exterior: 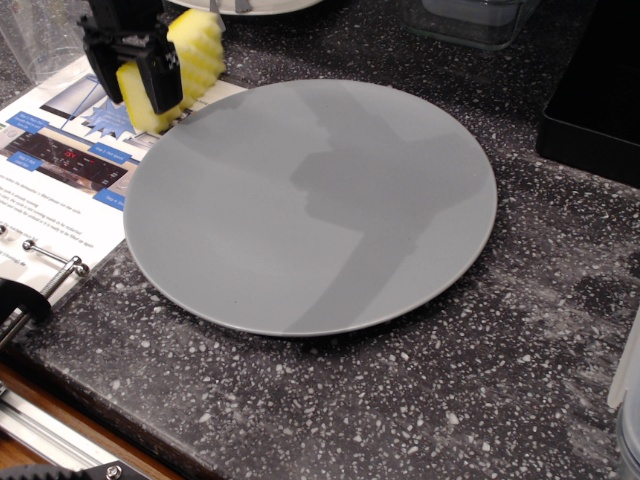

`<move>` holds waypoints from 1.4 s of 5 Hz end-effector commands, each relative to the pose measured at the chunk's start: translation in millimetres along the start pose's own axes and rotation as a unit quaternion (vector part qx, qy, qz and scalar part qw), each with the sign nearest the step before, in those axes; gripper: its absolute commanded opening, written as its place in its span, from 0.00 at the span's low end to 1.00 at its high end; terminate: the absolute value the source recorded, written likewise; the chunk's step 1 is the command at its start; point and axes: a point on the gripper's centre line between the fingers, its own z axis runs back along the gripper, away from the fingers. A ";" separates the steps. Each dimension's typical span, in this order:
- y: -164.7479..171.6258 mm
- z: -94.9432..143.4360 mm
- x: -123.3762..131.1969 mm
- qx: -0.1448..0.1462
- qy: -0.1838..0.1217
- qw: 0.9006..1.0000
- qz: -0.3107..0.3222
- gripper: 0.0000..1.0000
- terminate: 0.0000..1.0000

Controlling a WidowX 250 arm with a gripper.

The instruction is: Pick up sponge and wipe plate

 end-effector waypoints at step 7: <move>-36.2 28.8 -39.7 0.002 -0.076 0.991 -0.108 0.00 0.00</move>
